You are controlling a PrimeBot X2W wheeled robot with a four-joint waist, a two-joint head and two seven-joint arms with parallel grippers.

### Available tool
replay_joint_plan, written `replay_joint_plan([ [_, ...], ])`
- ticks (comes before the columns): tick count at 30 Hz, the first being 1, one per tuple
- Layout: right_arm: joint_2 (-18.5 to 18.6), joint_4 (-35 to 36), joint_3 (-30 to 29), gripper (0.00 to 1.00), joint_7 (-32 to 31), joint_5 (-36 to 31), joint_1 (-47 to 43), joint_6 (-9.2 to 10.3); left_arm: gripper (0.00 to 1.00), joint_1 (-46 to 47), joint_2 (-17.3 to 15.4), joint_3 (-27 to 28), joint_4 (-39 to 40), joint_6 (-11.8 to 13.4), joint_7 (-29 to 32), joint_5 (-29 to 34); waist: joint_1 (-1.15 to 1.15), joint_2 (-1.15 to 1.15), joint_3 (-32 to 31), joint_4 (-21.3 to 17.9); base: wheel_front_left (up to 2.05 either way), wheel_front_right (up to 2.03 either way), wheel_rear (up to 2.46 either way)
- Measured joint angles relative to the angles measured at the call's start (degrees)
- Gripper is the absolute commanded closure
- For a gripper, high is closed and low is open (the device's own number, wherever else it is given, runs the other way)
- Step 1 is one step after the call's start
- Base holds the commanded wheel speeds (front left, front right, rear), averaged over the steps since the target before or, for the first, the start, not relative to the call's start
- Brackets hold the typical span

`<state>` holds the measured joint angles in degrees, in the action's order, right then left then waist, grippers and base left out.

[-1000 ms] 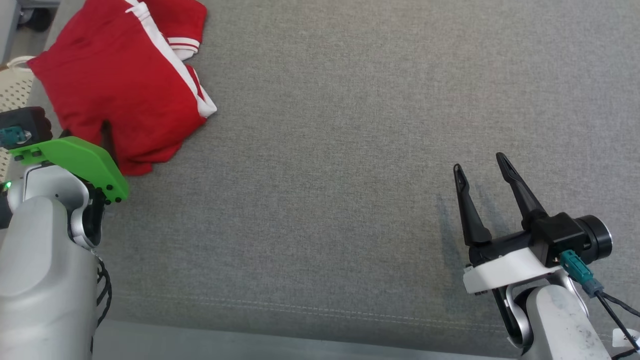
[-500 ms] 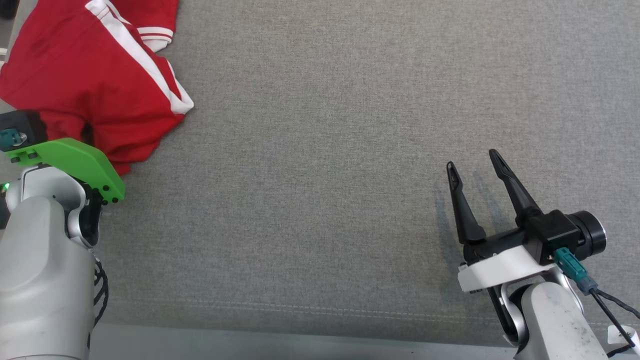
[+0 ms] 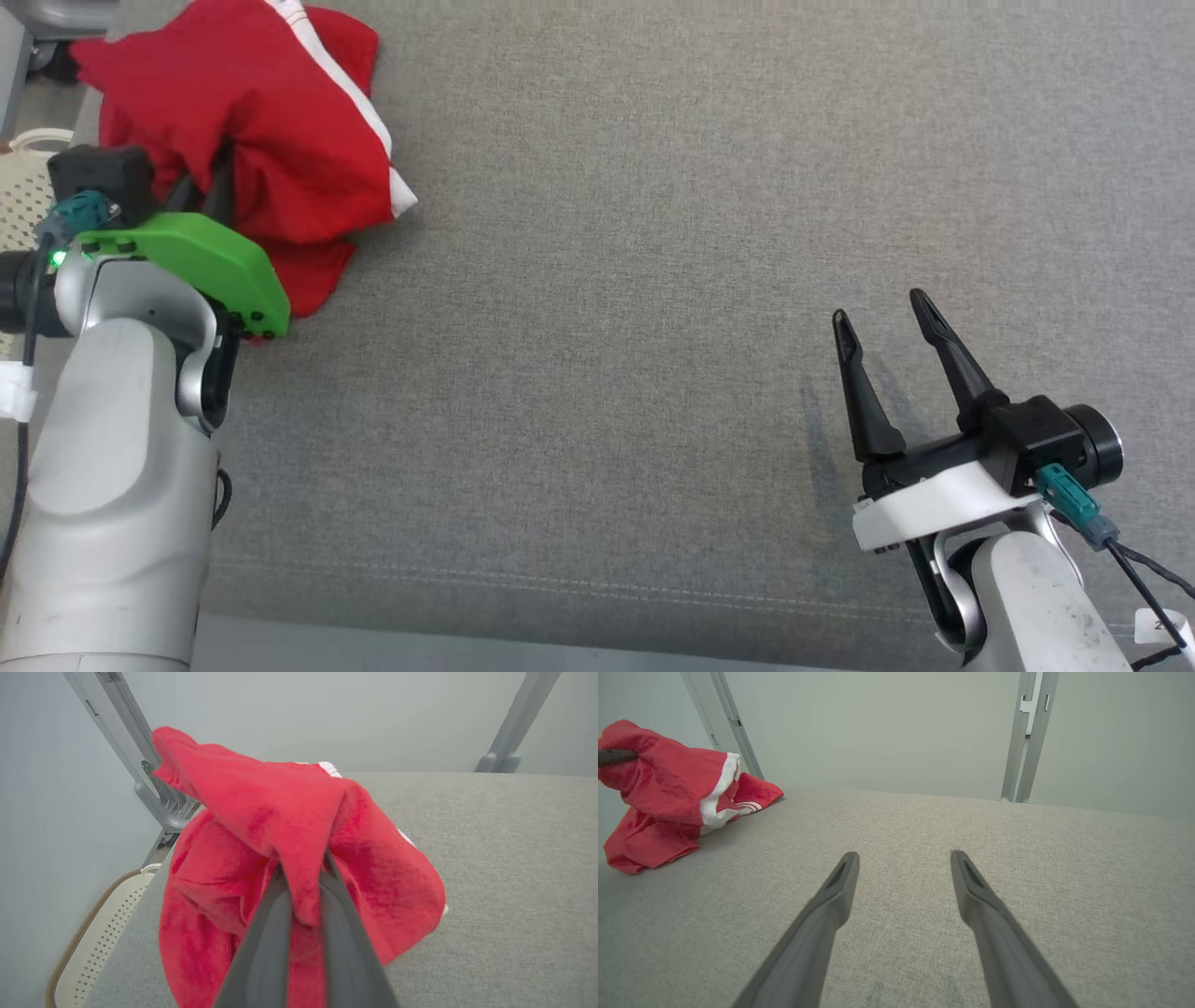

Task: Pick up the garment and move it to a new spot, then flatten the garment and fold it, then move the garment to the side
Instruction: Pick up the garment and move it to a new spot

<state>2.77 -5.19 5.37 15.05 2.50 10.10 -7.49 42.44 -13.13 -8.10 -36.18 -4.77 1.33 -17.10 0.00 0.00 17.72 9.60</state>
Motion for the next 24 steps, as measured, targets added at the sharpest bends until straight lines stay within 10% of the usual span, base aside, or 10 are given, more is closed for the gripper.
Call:
replay_joint_plan([
  [24,0.0,-1.0,0.1,0.00,0.0,3.0,-3.1,0.00,1.00,-2.8,10.2,-21.7,12.9,1.8,0.0,3.4,0.00,0.00,-8.4,-10.2,0.00,0.00,0.00],
])
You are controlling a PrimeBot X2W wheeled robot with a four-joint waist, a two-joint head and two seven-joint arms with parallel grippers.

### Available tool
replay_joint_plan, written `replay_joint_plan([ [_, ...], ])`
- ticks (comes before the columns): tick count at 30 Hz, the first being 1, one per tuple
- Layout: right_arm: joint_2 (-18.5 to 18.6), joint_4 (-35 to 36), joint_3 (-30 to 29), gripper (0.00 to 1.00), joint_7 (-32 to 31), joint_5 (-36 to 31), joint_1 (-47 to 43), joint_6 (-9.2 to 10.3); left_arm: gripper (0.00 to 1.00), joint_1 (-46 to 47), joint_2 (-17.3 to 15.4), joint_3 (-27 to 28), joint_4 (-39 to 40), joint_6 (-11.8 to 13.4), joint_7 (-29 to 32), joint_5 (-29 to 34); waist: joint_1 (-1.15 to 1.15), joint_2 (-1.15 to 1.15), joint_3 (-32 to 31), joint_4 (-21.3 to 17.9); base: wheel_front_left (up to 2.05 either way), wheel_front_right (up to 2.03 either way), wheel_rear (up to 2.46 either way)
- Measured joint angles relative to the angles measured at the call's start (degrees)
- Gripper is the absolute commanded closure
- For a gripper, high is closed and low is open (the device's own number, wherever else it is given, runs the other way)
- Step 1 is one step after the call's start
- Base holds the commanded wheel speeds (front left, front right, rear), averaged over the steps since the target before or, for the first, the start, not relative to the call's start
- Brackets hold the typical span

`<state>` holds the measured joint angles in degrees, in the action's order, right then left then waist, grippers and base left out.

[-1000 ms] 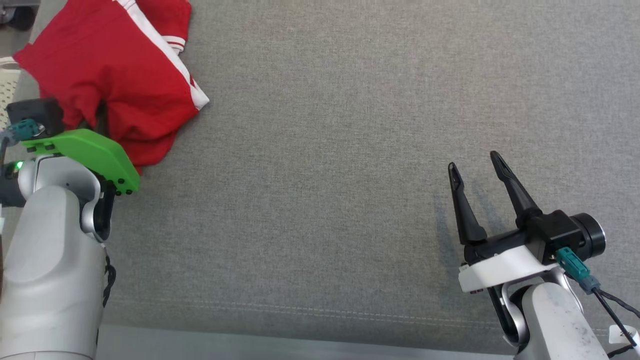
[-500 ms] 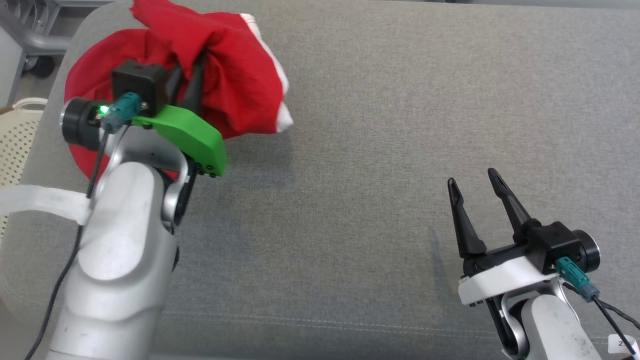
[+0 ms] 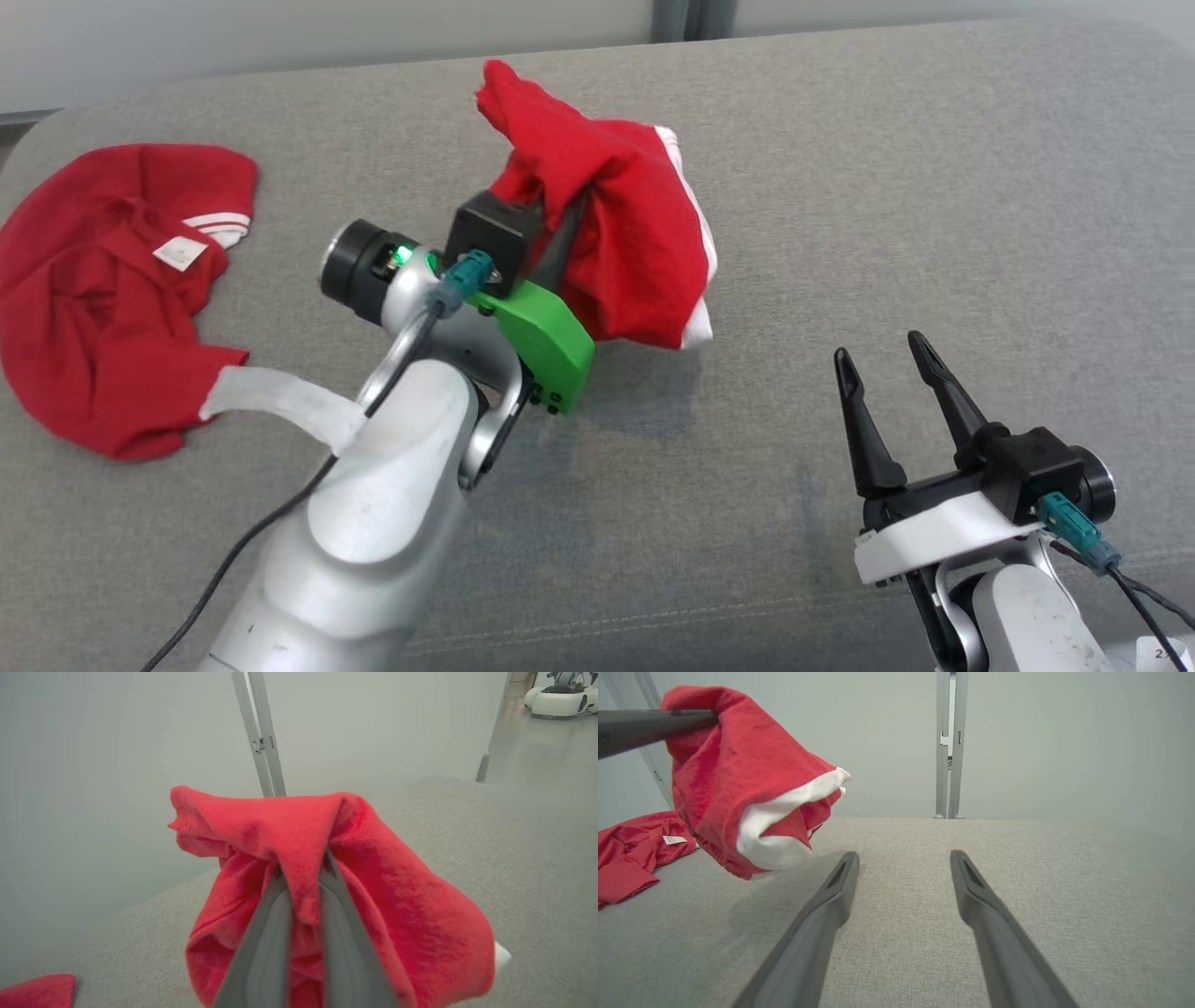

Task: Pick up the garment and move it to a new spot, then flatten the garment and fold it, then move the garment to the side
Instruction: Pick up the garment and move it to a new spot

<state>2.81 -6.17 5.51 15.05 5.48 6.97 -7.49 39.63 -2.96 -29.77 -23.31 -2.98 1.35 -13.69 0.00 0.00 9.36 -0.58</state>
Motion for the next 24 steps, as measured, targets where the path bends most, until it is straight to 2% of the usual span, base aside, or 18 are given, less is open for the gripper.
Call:
replay_joint_plan([
  [4,0.0,0.1,0.3,0.00,0.0,0.5,-0.1,0.00,1.00,0.1,0.1,-6.8,-2.6,0.7,-0.3,-1.7,0.00,0.00,0.1,-3.1,0.00,0.00,0.00],
  [8,0.0,0.3,0.7,0.00,0.0,1.1,0.1,0.00,1.00,0.8,0.2,-12.5,-7.0,2.3,-1.4,-2.4,0.00,0.00,0.8,-5.9,0.00,0.00,0.00],
  [14,0.0,0.7,0.9,0.00,0.0,1.8,0.7,0.00,1.00,3.6,0.2,-17.5,-14.8,4.0,-3.8,-1.8,0.00,0.00,2.5,-9.2,0.00,0.00,0.00],
  [19,0.0,0.7,0.9,0.00,0.0,2.1,0.8,0.00,1.00,8.3,0.2,-22.0,-21.3,4.5,-6.0,2.5,0.00,0.00,3.7,-11.6,0.00,0.00,0.00],
  [24,0.0,0.6,1.5,0.00,0.0,2.5,0.8,0.00,1.00,11.9,0.2,-24.3,-24.3,4.3,-6.6,2.5,0.00,0.00,4.4,-13.5,0.00,0.00,0.00],
])
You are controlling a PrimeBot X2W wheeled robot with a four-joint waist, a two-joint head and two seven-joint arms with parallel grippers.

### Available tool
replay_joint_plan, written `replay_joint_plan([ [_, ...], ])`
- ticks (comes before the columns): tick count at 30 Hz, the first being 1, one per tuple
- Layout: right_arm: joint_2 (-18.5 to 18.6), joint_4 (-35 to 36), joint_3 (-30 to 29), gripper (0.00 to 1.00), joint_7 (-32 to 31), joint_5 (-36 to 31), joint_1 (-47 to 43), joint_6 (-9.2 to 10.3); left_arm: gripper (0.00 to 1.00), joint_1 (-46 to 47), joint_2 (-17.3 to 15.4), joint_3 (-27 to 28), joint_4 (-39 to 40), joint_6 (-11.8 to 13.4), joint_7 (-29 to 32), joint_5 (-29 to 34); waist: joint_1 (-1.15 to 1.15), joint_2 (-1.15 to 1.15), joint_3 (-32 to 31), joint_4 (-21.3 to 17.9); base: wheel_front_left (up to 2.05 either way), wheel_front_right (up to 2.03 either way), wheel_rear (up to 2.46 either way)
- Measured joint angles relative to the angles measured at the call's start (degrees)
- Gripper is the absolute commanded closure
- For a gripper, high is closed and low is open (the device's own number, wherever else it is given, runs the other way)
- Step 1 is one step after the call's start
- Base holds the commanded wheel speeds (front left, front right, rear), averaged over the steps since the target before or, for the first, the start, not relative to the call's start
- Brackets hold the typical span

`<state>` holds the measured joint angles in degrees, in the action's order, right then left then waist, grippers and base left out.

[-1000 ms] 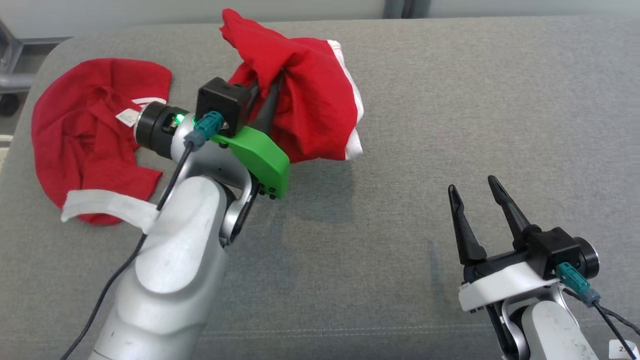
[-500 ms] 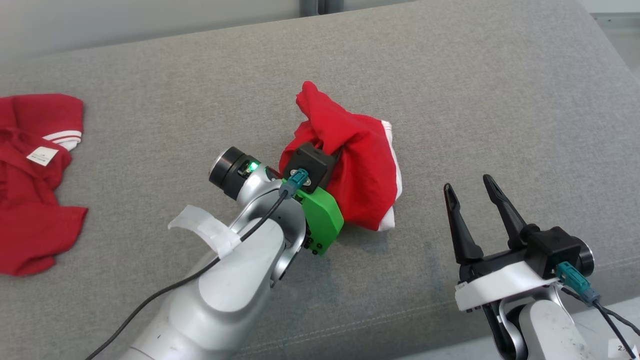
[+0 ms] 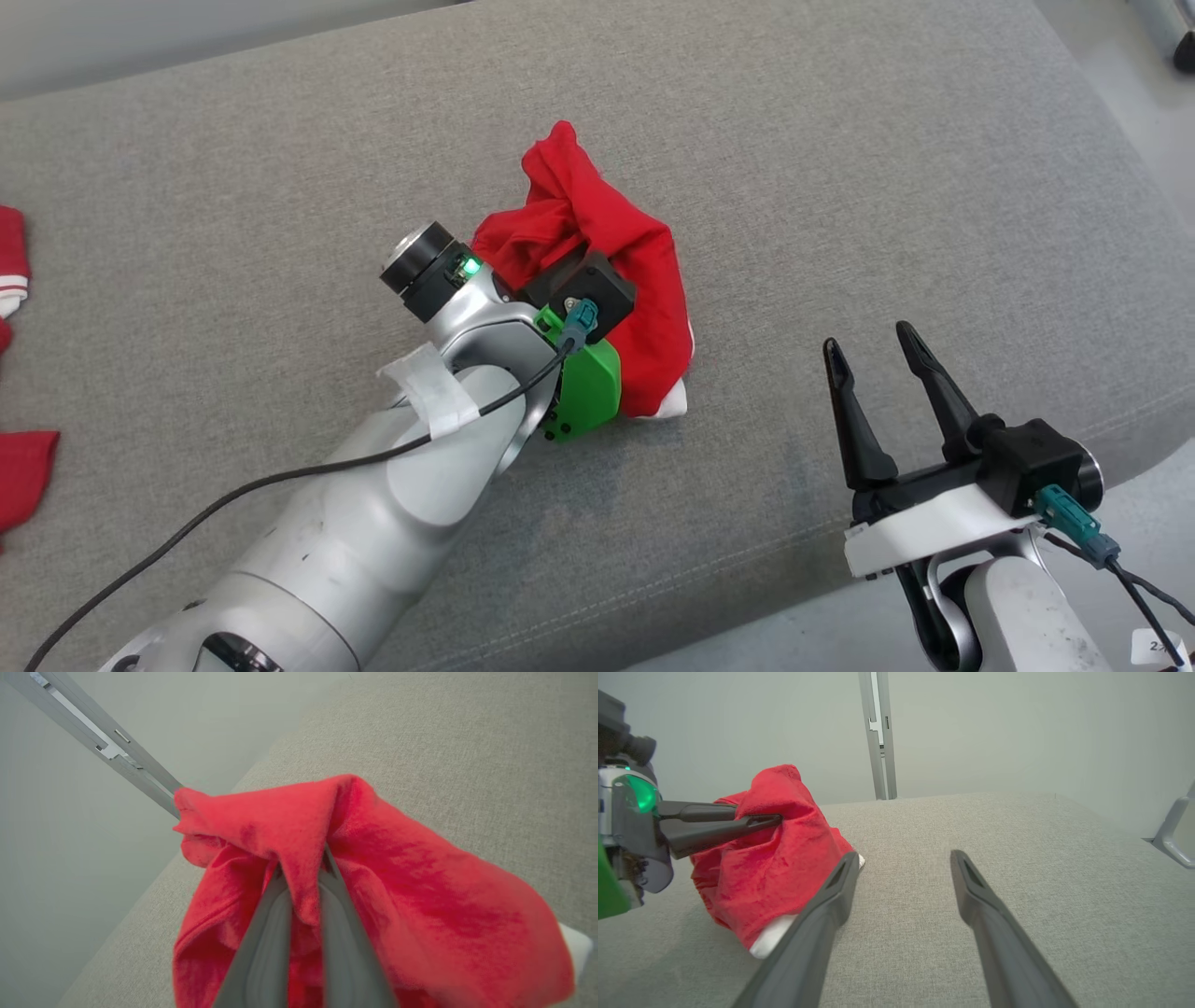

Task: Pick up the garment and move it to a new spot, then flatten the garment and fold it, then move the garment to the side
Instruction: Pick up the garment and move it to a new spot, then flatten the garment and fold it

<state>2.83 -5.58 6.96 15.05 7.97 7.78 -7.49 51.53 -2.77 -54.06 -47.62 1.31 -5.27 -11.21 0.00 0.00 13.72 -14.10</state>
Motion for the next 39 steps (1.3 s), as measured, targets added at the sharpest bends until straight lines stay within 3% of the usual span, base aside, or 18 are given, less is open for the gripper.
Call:
replay_joint_plan([
  [3,0.0,0.0,0.4,0.00,0.0,0.1,0.0,0.00,1.00,0.4,0.0,-1.3,-1.3,-0.3,0.2,-1.7,0.00,0.00,0.2,-0.8,0.00,0.00,0.00],
  [4,0.0,-0.1,0.4,0.00,0.0,0.2,0.0,0.00,0.79,0.4,0.0,-1.7,-1.8,-0.3,0.2,-2.3,0.00,0.00,0.2,-1.1,0.00,0.00,0.00],
  [5,0.0,-0.1,0.5,0.00,0.0,0.5,0.0,0.00,0.29,0.4,0.0,-2.0,-2.0,-0.2,0.0,-2.8,0.00,0.00,0.2,-1.2,0.00,0.00,0.00],
  [6,0.0,-0.1,0.5,0.00,0.0,0.5,0.1,0.00,0.00,0.4,0.0,-2.1,-2.1,0.2,-0.7,-3.5,0.00,0.00,0.2,-1.3,0.00,0.00,0.00],
  [15,0.0,-0.6,-0.9,0.00,0.0,0.5,-0.2,0.00,0.00,-0.1,0.0,-3.3,-0.7,1.5,-4.6,-10.9,0.00,0.00,-0.7,0.7,0.00,0.00,0.00],
  [25,0.0,-1.5,-2.8,0.00,0.0,-0.6,-3.1,0.00,0.00,-6.3,0.0,-4.5,4.3,2.0,-7.0,-19.5,0.00,0.00,-4.7,6.4,0.00,0.00,0.00],
  [29,0.0,-1.7,-2.9,0.00,0.0,-0.6,-4.1,0.00,0.00,-9.5,0.0,-3.4,3.0,3.2,-7.0,-22.6,0.00,0.00,-6.8,8.9,0.00,0.00,0.00],
  [33,0.0,-1.6,-2.2,0.00,0.0,-0.7,-4.2,0.00,0.00,-12.1,0.0,-1.5,1.5,2.7,-6.4,-27.1,0.00,0.00,-8.4,10.6,0.00,0.00,0.00],
  [39,0.0,-1.3,-1.6,0.00,0.0,-1.1,-3.7,0.00,0.00,-12.3,0.0,-0.6,-1.5,2.7,-6.4,-29.8,0.00,0.00,-8.5,9.9,0.00,0.00,0.00],
])
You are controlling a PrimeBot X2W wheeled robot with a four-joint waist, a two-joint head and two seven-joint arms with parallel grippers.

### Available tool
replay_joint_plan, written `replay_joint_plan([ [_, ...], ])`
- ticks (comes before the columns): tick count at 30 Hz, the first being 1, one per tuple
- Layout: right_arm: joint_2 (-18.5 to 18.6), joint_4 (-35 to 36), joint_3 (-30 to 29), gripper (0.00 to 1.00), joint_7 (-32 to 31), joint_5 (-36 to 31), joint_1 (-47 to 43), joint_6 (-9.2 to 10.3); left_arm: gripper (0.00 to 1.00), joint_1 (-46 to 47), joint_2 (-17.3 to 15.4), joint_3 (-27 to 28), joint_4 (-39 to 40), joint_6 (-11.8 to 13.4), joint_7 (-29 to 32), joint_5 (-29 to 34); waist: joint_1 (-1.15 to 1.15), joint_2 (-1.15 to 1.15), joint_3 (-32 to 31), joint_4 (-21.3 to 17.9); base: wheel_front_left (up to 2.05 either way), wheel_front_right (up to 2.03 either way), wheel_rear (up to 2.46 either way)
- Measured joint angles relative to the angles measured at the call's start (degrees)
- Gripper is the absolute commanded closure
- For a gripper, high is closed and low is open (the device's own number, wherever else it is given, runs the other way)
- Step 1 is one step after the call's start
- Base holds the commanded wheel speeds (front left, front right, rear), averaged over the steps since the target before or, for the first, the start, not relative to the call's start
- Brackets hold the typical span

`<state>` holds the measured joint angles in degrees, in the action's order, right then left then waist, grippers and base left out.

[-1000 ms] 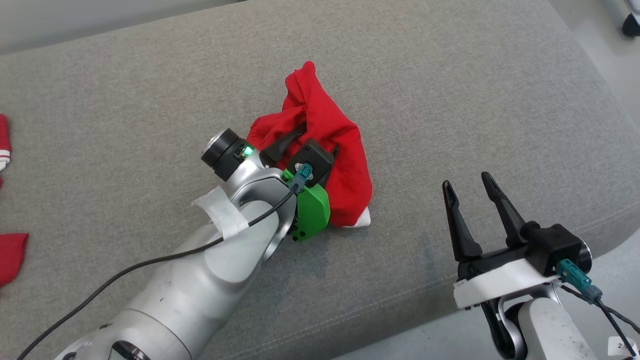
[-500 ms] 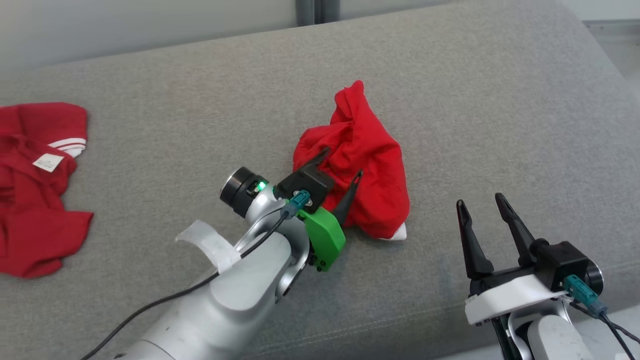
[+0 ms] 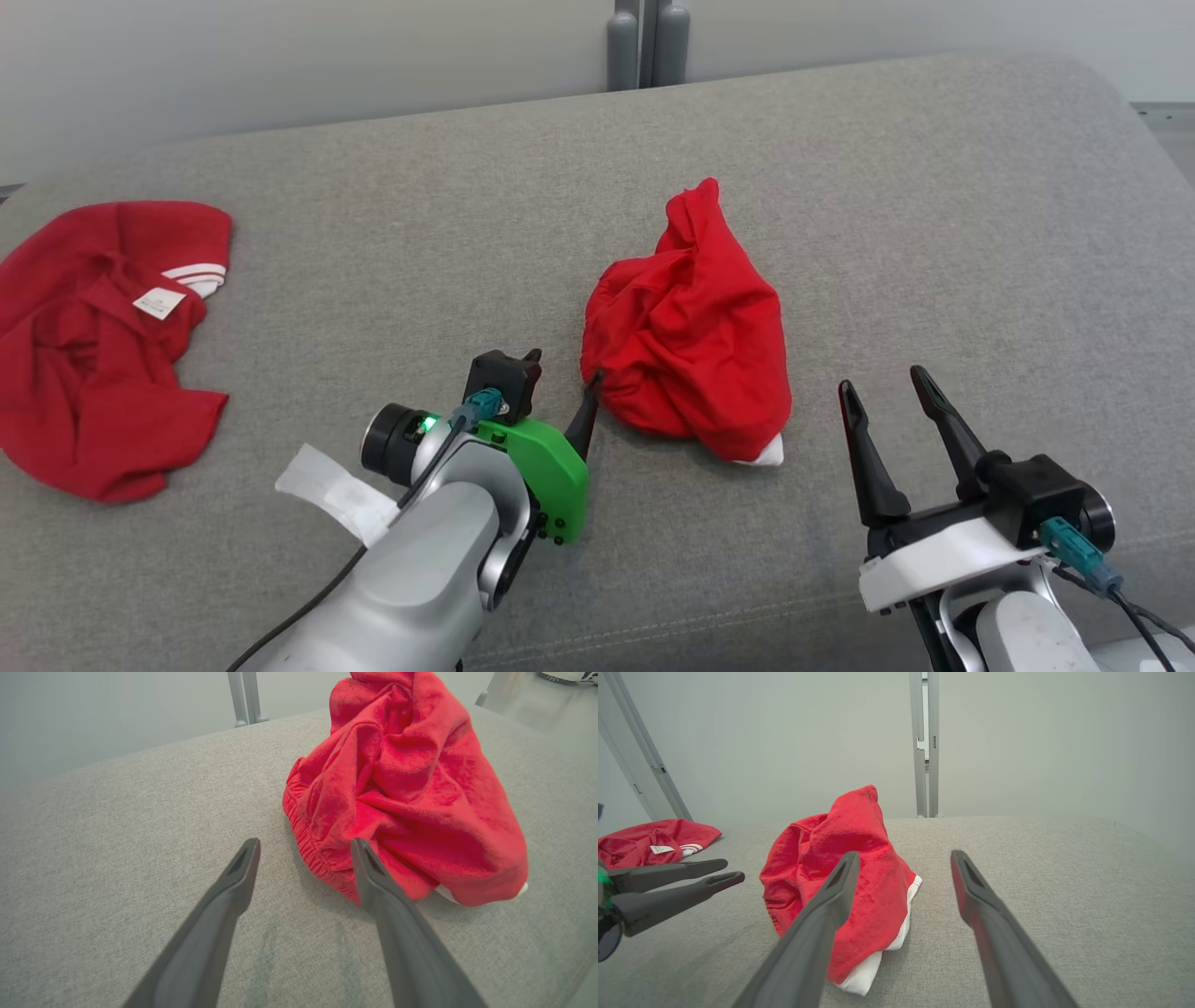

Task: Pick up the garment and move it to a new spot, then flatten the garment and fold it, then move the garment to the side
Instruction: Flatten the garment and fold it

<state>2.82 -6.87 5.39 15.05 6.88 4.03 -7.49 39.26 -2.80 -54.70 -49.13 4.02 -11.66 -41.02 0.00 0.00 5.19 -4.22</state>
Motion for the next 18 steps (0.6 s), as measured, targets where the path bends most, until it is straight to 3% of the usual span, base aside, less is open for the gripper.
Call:
replay_joint_plan([
  [12,0.0,0.5,-1.7,0.00,0.0,-0.5,1.0,0.00,0.00,2.0,0.0,-1.9,-3.3,-1.7,-0.6,-2.9,0.00,0.00,4.4,-6.0,0.00,0.00,0.00],
  [13,0.0,0.5,-1.6,0.00,0.0,-0.4,1.1,0.00,0.15,2.2,0.1,-2.1,-3.5,-1.7,-0.6,-3.2,0.00,0.00,4.7,-6.4,0.00,0.00,0.00],
  [14,0.0,0.6,-1.6,0.00,0.0,-0.4,1.2,0.00,0.42,2.4,0.1,-2.3,-3.8,-1.6,-0.6,-3.4,0.00,0.00,5.0,-6.8,0.00,0.00,0.00],
  [15,0.0,0.6,-1.6,0.00,0.0,-0.3,1.3,0.00,0.42,2.6,0.1,-2.5,-4.0,-1.5,-0.5,-3.6,0.00,0.00,5.3,-7.1,0.00,0.00,0.00],
  [17,0.0,0.7,-1.6,0.00,0.0,-0.2,1.4,0.00,0.99,2.9,0.1,-3.0,-4.7,-1.6,0.0,-4.3,0.00,0.00,5.8,-7.5,0.00,0.00,0.00],
  [18,0.0,0.7,-1.7,0.00,0.0,-0.2,1.4,0.00,1.00,3.2,0.1,-3.2,-4.9,-1.8,0.2,-4.6,0.00,0.00,6.0,-7.6,0.00,0.00,0.00],
])
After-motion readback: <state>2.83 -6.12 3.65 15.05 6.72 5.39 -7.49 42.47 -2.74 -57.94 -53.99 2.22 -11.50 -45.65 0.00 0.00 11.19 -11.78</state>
